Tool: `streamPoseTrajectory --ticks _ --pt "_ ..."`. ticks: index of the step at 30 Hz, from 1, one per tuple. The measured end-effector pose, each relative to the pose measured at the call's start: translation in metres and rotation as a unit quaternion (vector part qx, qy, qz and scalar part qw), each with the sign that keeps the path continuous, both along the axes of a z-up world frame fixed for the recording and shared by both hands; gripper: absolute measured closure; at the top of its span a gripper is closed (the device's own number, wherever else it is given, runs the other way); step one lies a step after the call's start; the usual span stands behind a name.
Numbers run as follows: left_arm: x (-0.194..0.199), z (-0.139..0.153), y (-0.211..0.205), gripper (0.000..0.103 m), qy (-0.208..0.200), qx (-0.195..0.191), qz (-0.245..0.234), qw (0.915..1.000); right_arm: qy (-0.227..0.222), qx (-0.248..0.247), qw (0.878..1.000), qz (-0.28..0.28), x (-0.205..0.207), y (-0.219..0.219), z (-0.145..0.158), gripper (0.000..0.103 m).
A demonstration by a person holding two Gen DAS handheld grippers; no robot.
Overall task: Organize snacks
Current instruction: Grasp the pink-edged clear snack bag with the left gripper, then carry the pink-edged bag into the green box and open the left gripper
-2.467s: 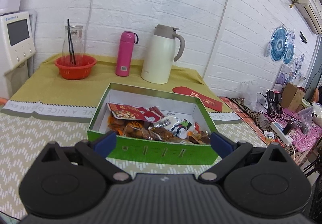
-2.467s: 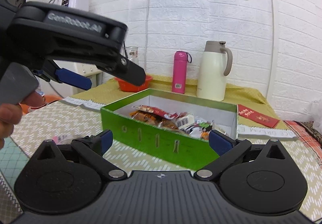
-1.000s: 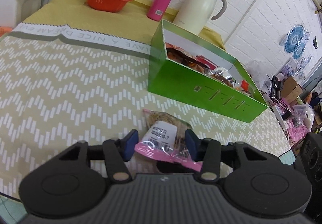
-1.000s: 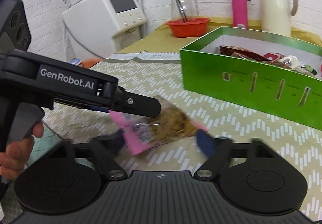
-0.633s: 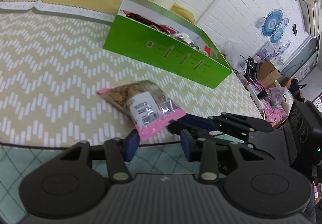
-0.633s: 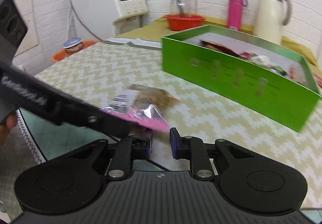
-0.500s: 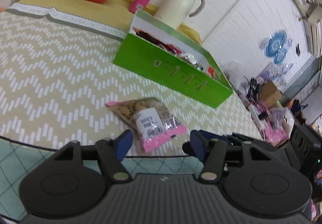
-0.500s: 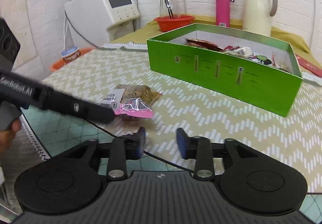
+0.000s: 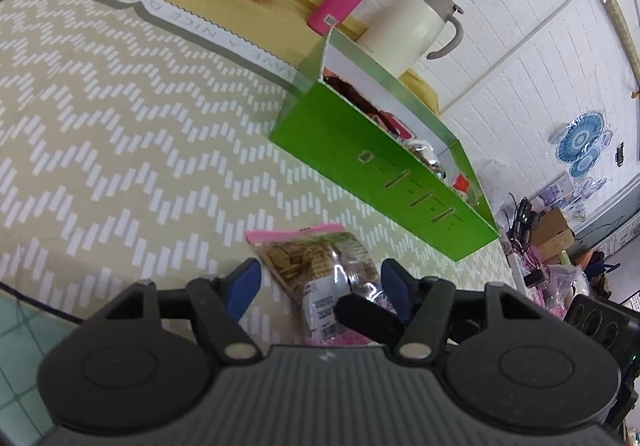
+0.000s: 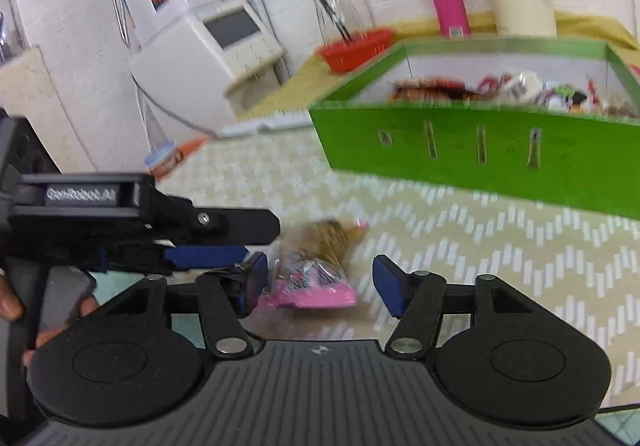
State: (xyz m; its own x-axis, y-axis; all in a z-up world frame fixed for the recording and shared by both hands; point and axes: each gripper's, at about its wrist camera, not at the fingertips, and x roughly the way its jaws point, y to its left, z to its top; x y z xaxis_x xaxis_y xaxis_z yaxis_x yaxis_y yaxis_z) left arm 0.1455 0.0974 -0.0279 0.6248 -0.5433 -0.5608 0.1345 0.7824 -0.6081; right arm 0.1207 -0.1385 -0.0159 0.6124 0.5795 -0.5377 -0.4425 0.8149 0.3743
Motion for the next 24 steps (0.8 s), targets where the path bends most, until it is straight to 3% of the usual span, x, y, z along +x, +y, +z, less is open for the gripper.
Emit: streamPoseTrajectory --ticks 1,2,8,16,19,24 --pt "-0.001 -0.002 -0.001 0.052 -0.004 0.002 -0.008 1.0000 0.002 0.009 1.000 0.004 -0.002 -0.002 0.000 0.022" --pt "-0.001 -0.002 -0.003 0.057 -0.009 0.007 -0.014 0.9998 0.006 0.018 1.000 0.007 -0.003 -0.003 0.000 0.032" --pt "-0.001 -0.002 -0.010 0.060 -0.018 0.017 -0.027 0.9993 -0.004 -0.001 1.000 0.011 -0.005 0.003 0.003 0.033" --pt "-0.014 0.002 -0.015 0.067 -0.029 0.029 -0.022 0.9989 -0.040 -0.038 0.998 0.009 -0.023 0.014 0.005 0.044" --pt "-0.021 0.014 -0.022 0.083 -0.040 0.024 -0.036 0.9983 -0.064 -0.060 0.996 0.003 -0.033 0.015 0.014 0.047" --pt "-0.026 0.047 -0.047 0.083 -0.090 0.045 -0.056 0.9933 -0.101 -0.046 0.994 -0.020 -0.038 -0.005 0.037 0.048"
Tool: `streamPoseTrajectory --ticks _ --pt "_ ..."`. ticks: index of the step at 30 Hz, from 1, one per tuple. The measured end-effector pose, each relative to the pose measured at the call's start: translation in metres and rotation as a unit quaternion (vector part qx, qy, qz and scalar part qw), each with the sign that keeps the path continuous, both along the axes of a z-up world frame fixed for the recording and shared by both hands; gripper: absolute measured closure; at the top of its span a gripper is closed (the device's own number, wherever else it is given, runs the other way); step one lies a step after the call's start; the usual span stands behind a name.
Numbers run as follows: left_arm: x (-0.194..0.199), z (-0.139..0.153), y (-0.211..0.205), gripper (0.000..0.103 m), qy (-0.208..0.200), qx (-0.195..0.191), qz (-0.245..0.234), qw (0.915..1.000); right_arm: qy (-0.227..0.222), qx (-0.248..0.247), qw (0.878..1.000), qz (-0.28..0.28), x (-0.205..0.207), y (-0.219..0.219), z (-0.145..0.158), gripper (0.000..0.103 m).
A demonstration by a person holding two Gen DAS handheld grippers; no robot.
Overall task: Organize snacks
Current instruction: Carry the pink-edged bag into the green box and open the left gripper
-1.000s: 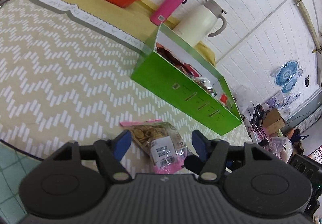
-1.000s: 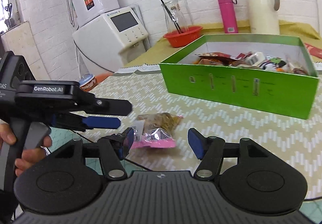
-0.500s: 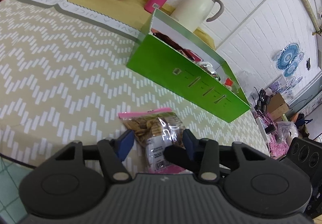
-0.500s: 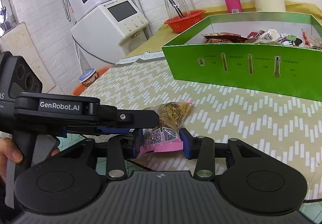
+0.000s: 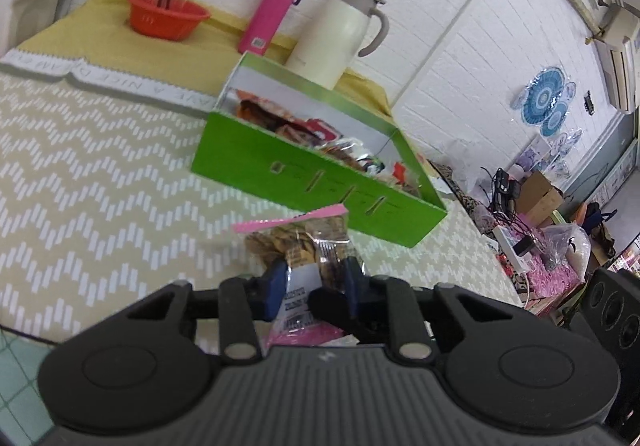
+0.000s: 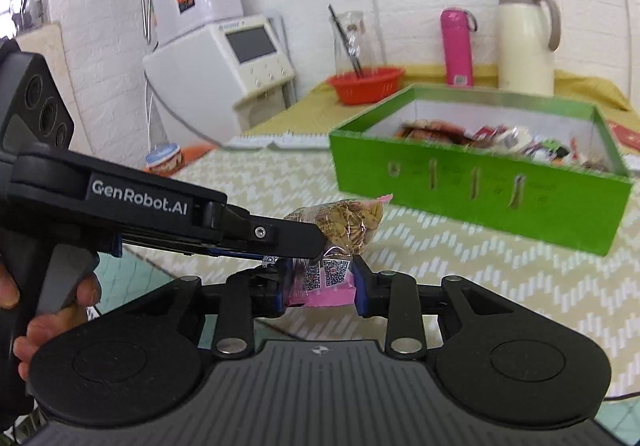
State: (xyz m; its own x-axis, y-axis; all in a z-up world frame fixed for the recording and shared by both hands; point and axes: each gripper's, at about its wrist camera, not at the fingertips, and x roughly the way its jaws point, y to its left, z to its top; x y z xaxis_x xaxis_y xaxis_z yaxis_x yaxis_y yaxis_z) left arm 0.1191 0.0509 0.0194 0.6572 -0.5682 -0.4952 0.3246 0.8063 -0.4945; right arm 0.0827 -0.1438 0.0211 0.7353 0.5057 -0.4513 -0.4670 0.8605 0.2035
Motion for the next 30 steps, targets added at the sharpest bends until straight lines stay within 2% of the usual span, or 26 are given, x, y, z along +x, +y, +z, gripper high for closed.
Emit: streamPoseTrajectory --ticks 7,15,23,30 --pt "0.013 0.038 -0.040 0.084 -0.050 0.007 -0.034 0.9982 -0.045 0.022 0.998 -0.038 0.005 -0.040 0.029 0.048" --pt "0.057 0.060 -0.088 0.084 -0.074 0.011 -0.061 0.9953 -0.077 0.015 0.994 -0.075 0.038 -0.073 0.045 0.048" --pt "0.119 0.054 -0.121 0.084 -0.067 0.007 -0.071 0.9952 -0.073 0.028 0.992 -0.100 0.088 -0.106 0.035 0.048" --pt "0.162 0.038 -0.145 0.084 -0.048 0.020 -0.077 0.9957 -0.055 0.038 0.991 -0.112 0.123 -0.126 0.016 0.048"
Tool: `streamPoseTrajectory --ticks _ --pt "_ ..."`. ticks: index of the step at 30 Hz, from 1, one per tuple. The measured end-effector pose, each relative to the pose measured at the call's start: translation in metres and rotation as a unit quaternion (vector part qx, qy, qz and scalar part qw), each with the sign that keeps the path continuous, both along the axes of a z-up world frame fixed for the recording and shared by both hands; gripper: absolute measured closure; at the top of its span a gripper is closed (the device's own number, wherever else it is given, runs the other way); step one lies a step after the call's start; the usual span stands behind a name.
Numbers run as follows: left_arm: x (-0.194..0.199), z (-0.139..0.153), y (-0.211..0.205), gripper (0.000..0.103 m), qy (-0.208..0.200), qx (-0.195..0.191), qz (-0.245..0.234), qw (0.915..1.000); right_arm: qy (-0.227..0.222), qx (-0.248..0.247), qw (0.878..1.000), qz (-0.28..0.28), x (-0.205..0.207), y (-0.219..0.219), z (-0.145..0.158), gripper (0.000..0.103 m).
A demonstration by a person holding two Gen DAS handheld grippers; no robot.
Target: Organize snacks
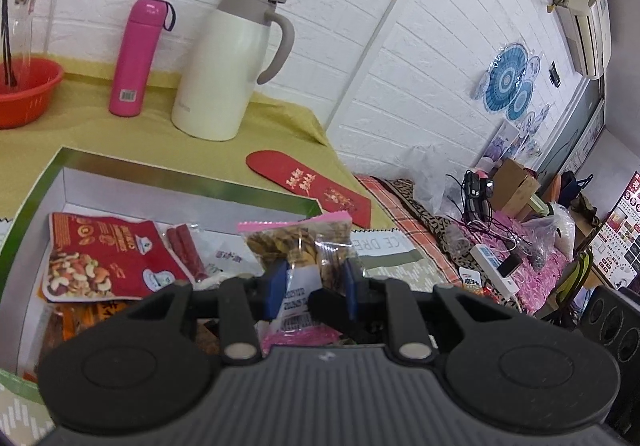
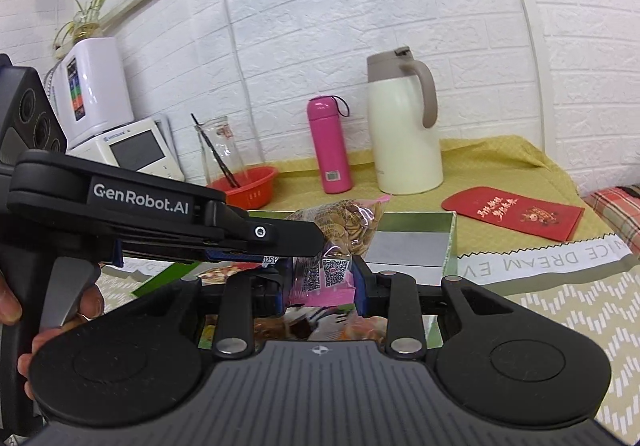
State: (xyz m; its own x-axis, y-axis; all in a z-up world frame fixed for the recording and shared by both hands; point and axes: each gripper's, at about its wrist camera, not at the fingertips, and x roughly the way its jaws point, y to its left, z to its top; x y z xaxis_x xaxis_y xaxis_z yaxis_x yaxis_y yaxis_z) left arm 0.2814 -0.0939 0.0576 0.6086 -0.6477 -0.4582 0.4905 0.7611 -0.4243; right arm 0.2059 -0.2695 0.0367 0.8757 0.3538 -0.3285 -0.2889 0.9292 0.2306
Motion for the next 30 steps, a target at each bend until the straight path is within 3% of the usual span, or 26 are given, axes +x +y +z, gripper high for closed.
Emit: streamPoseTrajectory --ticks 4,7,8,9,10,13,16,22,30 --pt "0.017 -0.009 -0.007 0.084 0.009 0.009 0.002 0.9999 0.006 -0.001 1.000 -0.001 0.011 -0.004 -0.011 0.048" --pt "0.024 -0.017 -0.008 0.079 0.009 0.017 0.006 0.9998 0.000 -0.023 1.000 -0.003 0.018 -0.002 -0.017 0.037" --pt "0.024 -0.019 -0.006 0.047 0.008 0.017 0.016 0.9997 -0.005 -0.040 0.999 -0.011 0.017 -0.001 -0.017 0.014" --pt "0.023 -0.021 -0.003 0.037 0.004 0.011 0.031 0.9994 -0.011 -0.057 0.998 -0.024 0.016 0.001 -0.018 0.000" --pt "0.021 -0.021 0.000 0.036 -0.003 0.005 0.044 0.9990 -0.020 -0.073 0.996 -0.039 0.014 0.002 -0.018 0.000" --pt "0.018 -0.020 0.004 0.009 -0.020 0.015 0.081 0.9964 -0.034 -0.083 0.996 -0.031 0.009 0.003 -0.016 0.000" --pt "0.011 -0.014 0.006 0.009 -0.052 0.037 0.102 0.9927 -0.033 -0.084 0.995 -0.030 0.007 0.004 -0.016 0.000" --pt "-0.001 -0.007 0.015 0.009 -0.051 0.045 0.119 0.9906 -0.028 -0.088 0.995 -0.031 -0.001 0.012 -0.015 0.000" --pt "-0.038 0.013 0.026 0.009 -0.069 0.053 0.124 0.9884 -0.042 -0.092 0.994 -0.043 -0.030 0.021 0.010 0.000"
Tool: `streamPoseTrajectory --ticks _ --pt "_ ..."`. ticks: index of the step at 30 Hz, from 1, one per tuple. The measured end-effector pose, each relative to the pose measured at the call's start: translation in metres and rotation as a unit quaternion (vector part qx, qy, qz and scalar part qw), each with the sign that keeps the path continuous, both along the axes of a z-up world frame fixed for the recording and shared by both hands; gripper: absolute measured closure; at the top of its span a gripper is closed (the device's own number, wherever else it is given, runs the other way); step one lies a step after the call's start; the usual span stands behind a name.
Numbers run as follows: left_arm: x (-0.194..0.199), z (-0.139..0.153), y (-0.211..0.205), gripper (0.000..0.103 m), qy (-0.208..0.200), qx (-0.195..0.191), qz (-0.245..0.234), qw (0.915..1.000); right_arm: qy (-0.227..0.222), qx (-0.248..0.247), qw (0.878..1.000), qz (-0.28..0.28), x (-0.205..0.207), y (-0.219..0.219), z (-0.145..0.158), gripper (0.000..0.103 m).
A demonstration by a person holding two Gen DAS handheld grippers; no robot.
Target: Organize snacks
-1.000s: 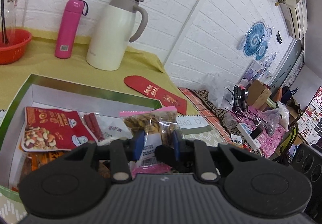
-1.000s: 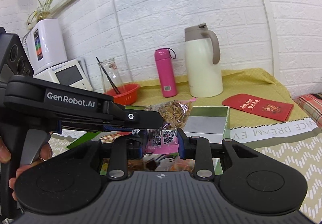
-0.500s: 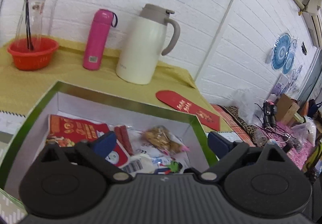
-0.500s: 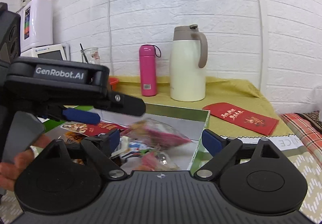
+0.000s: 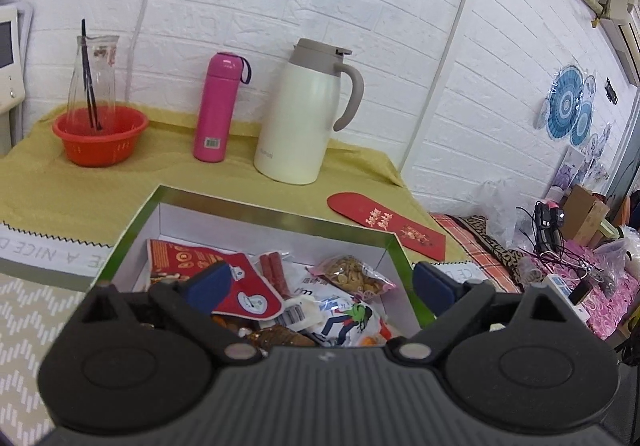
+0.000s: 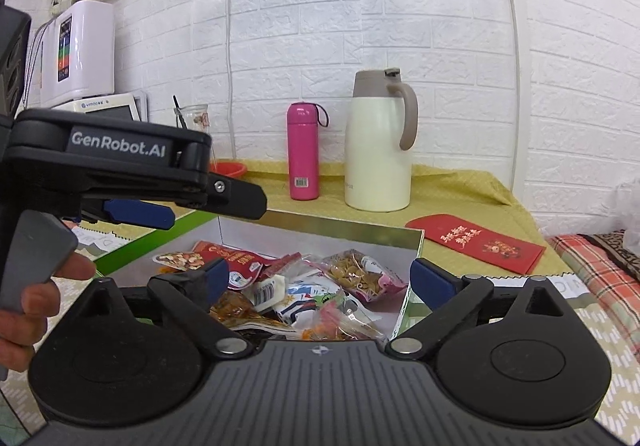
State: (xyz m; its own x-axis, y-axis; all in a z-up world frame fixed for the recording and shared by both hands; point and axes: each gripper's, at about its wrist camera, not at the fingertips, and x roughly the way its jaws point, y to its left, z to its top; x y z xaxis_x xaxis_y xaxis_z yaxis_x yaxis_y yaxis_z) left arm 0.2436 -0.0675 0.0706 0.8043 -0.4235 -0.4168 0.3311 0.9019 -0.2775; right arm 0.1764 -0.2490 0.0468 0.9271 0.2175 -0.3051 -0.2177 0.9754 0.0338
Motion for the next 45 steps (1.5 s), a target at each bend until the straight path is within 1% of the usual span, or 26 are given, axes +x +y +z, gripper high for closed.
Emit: streamPoseTrajectory --ticks 3,8,12,14,16,19,23,26,29,33,40,45 --pt "-0.019 0.009 0.004 0.009 -0.013 0.013 0.000 0.9998 0.007 -0.004 1.000 -0.004 -0.013 0.004 0.009 0.000" --pt "-0.062 0.024 0.012 0.009 -0.037 0.042 0.012 0.9983 0.009 -0.035 0.999 0.004 -0.044 0.017 0.018 0.000" --pt "-0.100 0.028 0.017 0.009 -0.050 0.076 0.028 0.9954 0.018 -0.060 0.998 0.012 -0.073 0.023 0.018 0.000" --pt "-0.121 0.027 0.021 0.009 -0.062 0.090 0.039 0.9932 0.030 -0.066 0.997 0.012 -0.088 0.024 0.015 0.000" --pt "-0.140 0.022 0.029 0.009 -0.068 0.088 0.054 0.9924 0.043 -0.070 0.997 0.008 -0.102 0.024 0.012 0.000" --pt "-0.161 0.011 0.039 0.009 -0.061 0.092 0.076 0.9910 0.056 -0.070 0.996 0.001 -0.120 0.023 0.005 0.000" --pt "-0.187 -0.004 0.050 0.009 -0.066 0.120 0.118 0.9835 0.069 -0.057 0.996 -0.015 -0.137 0.019 -0.001 0.000" --pt "-0.198 -0.016 0.057 0.009 -0.052 0.135 0.133 0.9806 0.073 -0.038 0.996 -0.025 -0.148 0.018 -0.004 0.000" --pt "-0.206 -0.027 0.062 0.009 -0.036 0.141 0.137 0.9798 0.071 -0.019 0.997 -0.037 -0.155 0.017 -0.006 0.000" --pt "-0.217 -0.037 0.063 0.009 -0.032 0.162 0.140 0.9763 0.069 -0.012 0.996 -0.054 -0.163 0.019 -0.008 0.000" --pt "-0.224 -0.041 0.065 0.009 -0.025 0.159 0.138 0.9773 0.077 -0.008 0.994 -0.083 -0.169 0.019 -0.015 0.000" --pt "-0.224 -0.040 0.066 0.009 -0.018 0.147 0.133 0.9799 0.074 -0.016 0.994 -0.081 -0.171 0.022 -0.014 0.000"
